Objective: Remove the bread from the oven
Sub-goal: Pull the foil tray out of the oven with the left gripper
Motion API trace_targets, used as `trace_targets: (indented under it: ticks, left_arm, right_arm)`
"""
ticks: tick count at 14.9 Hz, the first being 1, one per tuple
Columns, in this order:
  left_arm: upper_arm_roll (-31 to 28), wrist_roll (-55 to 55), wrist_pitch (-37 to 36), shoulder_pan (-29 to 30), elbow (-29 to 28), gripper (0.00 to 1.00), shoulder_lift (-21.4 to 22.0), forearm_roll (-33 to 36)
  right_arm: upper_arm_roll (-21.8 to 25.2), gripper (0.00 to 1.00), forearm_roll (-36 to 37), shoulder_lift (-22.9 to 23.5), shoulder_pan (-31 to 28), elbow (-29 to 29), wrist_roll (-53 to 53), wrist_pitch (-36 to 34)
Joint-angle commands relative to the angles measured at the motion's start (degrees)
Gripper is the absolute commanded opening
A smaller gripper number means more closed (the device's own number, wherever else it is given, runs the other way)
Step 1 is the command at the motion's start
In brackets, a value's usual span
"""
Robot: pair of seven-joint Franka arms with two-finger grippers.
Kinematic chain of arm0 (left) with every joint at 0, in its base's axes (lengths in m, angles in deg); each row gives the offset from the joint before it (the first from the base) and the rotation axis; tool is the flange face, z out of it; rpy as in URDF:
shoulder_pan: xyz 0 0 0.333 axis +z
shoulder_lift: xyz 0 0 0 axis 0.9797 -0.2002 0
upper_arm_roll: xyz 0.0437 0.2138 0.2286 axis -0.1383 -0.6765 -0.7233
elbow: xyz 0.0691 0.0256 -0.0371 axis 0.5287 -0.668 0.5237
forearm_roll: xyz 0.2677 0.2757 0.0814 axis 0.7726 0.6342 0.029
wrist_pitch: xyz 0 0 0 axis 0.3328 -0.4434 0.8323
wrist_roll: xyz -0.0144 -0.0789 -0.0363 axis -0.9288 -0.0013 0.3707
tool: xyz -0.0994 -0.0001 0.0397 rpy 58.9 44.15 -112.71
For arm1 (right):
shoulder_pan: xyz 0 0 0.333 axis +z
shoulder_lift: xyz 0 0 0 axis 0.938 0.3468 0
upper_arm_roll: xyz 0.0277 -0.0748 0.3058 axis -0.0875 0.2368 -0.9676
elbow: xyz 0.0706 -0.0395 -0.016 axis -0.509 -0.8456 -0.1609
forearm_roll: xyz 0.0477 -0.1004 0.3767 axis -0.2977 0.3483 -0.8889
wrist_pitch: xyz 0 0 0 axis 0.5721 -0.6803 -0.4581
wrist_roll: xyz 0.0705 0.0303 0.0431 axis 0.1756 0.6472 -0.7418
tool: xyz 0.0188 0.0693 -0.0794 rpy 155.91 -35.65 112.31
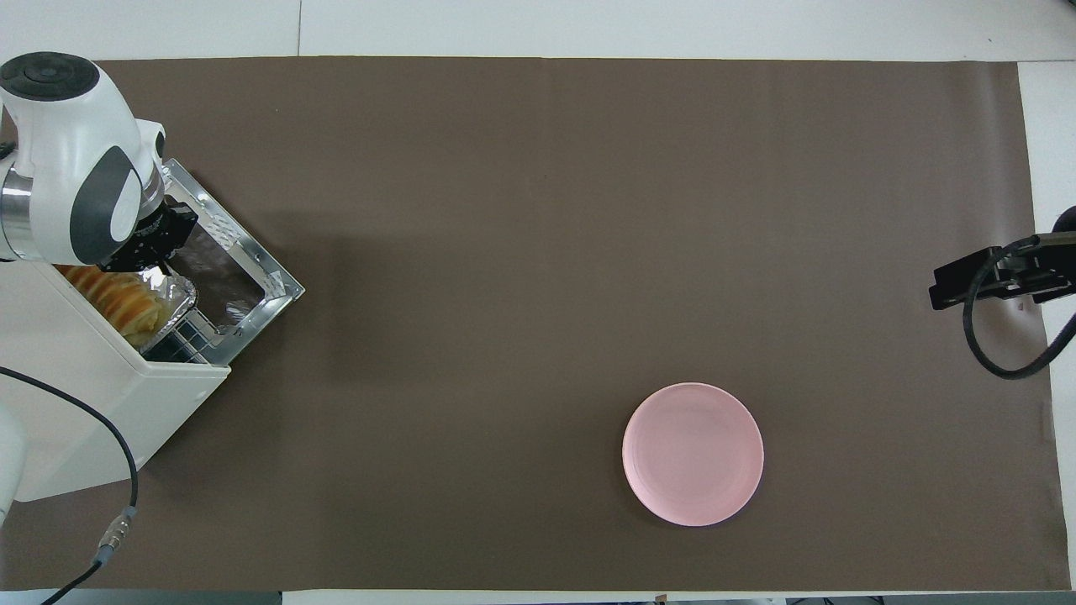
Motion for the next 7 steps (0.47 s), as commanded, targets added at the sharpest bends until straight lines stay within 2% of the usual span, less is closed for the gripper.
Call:
trace_targets:
  ticks: [1,3,7]
  left_arm:
    - [0.4,5.0,0.6,-1.9,4.5,0.0,-0.8,0.7]
    - [1.0,6.6,0.4,-4.7,7.9,0.0,-2.0,-1.2]
    - [1.7,8.0,0.2,-15.4,10.3,0.0,-2.6,-2.2]
  right_arm:
    - [-0.6,1.0,1.0,-0.8,-0.8,-0.8,-1.3,-0.4]
    - [-0.6,1.0,0.9,-0.8,-0.8,-0.8,-1.3,-0.4]
    - [-0.6,1.0,0.9,-0.8,-0.8,-0.8,-1.3,-0.4]
